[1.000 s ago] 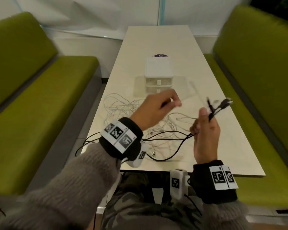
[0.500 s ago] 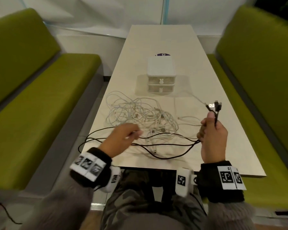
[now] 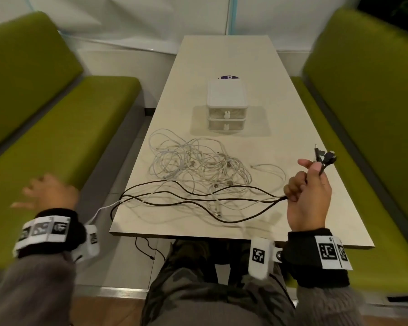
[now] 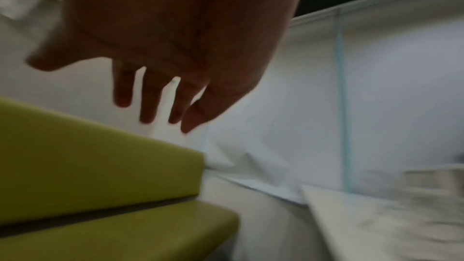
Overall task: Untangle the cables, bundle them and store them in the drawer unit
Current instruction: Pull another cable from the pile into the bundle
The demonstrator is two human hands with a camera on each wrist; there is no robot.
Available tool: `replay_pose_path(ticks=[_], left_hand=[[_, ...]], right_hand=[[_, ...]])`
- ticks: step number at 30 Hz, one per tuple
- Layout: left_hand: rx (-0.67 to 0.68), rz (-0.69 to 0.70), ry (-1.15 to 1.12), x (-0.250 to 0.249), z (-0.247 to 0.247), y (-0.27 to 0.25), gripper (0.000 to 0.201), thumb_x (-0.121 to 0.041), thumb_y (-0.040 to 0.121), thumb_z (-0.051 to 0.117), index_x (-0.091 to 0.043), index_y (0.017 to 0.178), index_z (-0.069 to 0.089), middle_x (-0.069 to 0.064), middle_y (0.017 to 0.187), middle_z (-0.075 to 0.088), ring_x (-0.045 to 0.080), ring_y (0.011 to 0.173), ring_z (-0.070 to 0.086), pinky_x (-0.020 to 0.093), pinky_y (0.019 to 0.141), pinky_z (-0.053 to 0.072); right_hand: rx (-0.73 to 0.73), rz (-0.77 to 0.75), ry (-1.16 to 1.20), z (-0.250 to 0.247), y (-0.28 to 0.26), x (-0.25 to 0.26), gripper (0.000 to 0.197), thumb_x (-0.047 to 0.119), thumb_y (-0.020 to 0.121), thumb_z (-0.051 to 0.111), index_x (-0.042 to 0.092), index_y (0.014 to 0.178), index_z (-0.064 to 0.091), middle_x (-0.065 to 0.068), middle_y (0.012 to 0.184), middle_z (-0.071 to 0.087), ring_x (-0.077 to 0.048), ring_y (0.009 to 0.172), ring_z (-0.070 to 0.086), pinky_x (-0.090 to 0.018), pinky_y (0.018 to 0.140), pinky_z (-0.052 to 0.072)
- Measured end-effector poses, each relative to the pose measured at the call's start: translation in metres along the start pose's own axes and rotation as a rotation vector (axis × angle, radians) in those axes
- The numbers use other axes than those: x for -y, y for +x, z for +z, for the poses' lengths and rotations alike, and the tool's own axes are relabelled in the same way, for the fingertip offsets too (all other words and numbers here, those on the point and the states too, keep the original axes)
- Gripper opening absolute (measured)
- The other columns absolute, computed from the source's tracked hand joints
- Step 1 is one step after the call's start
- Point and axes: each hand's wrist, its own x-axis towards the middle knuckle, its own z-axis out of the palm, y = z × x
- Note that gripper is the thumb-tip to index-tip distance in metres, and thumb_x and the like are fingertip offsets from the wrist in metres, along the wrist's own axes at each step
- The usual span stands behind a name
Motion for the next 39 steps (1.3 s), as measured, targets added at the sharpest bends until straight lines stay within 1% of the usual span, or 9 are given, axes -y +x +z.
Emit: replay_pose_path(ticks=[3,6,9,13,16,22,25,29,39], left_hand=[[-0.173,0.682,-0.388,-0.070,-0.019,-0.074,0.041,-0.015,0.085,0.050,0.004,0.120,0.053,0.028,0.115,0.057,0.043,0.109,0.051,0.047,0.097,0.034],[0.347,1.108,-0.629,-0.128,-0.029,-0.168,0.056,-0.046,0.089,0.044,-0.013,0.134,0.045,0.003,0.134,0.049,0.016,0.127,0.039,0.028,0.110,0.024],[0.643,1.361,-0.370,-0.163,-0.020,-0.235,0.071,-0.062,0.085,0.038,-0.022,0.143,0.029,-0.001,0.144,0.038,0.011,0.134,0.028,0.036,0.117,0.007],[0.757,1.361,-0.309,-0.180,0.005,-0.256,0.039,-0.041,0.093,0.048,-0.012,0.120,0.050,0.006,0.115,0.060,0.022,0.109,0.051,0.038,0.107,0.022],[0.719,1.394,-0.292,-0.176,0.022,-0.252,0.019,-0.019,0.097,0.043,-0.006,0.099,0.056,0.010,0.094,0.064,0.031,0.090,0.057,0.030,0.080,0.032],[1.100,1.341,-0.295,-0.158,0.018,-0.244,0.037,-0.033,0.094,0.029,-0.012,0.103,0.058,0.005,0.093,0.051,0.014,0.087,0.049,0.028,0.081,0.039],[0.950,1.200,-0.437,-0.167,0.011,-0.214,0.035,-0.022,0.094,0.032,-0.009,0.106,0.061,0.007,0.102,0.053,0.014,0.085,0.054,0.026,0.081,0.046],[0.811,1.115,-0.185,-0.177,0.013,-0.180,0.017,-0.009,0.094,0.045,-0.008,0.101,0.060,0.008,0.095,0.057,0.012,0.059,0.054,0.019,0.048,0.045],[0.671,1.330,0.061,-0.165,0.036,-0.184,0.020,-0.020,0.095,0.044,-0.019,0.112,0.055,0.000,0.067,0.051,0.018,0.064,0.045,0.028,0.063,0.037]], right_hand=[[0.075,0.037,0.026,0.011,-0.007,-0.007,0.027,0.029,0.104,0.033,0.018,0.092,0.054,0.009,0.048,0.026,-0.007,0.043,0.022,-0.020,0.043,0.018],[0.151,0.070,0.058,0.020,-0.016,-0.012,0.025,0.028,0.104,0.034,0.017,0.088,0.050,0.008,0.048,0.026,-0.007,0.042,0.021,-0.020,0.042,0.019],[0.203,0.113,0.093,0.026,-0.022,-0.011,0.029,0.026,0.103,0.035,0.017,0.078,0.047,0.006,0.047,0.025,-0.009,0.042,0.022,-0.021,0.042,0.023],[0.207,0.180,0.098,0.026,-0.023,-0.005,0.038,0.021,0.101,0.034,0.017,0.064,0.032,0.004,0.048,0.026,-0.011,0.041,0.024,-0.023,0.043,0.027],[0.169,0.210,0.146,0.024,-0.019,-0.003,0.040,0.021,0.101,0.035,0.018,0.062,0.031,0.004,0.048,0.028,-0.011,0.042,0.027,-0.022,0.043,0.032],[0.105,0.254,0.139,0.018,-0.015,-0.016,0.031,0.019,0.102,0.033,0.016,0.075,0.048,0.009,0.046,0.023,-0.005,0.037,0.016,-0.020,0.038,0.012],[0.116,0.262,0.106,0.018,-0.013,-0.012,0.030,0.015,0.102,0.031,0.016,0.076,0.047,0.010,0.045,0.022,-0.004,0.036,0.014,-0.020,0.038,0.009],[0.120,0.310,0.078,0.017,-0.012,-0.008,0.026,0.015,0.100,0.033,0.016,0.078,0.047,0.010,0.045,0.023,-0.003,0.035,0.015,-0.019,0.036,0.010],[0.118,0.316,0.092,0.014,-0.012,-0.005,0.028,0.016,0.101,0.032,0.016,0.078,0.048,0.010,0.046,0.023,-0.004,0.037,0.015,-0.019,0.037,0.010]])
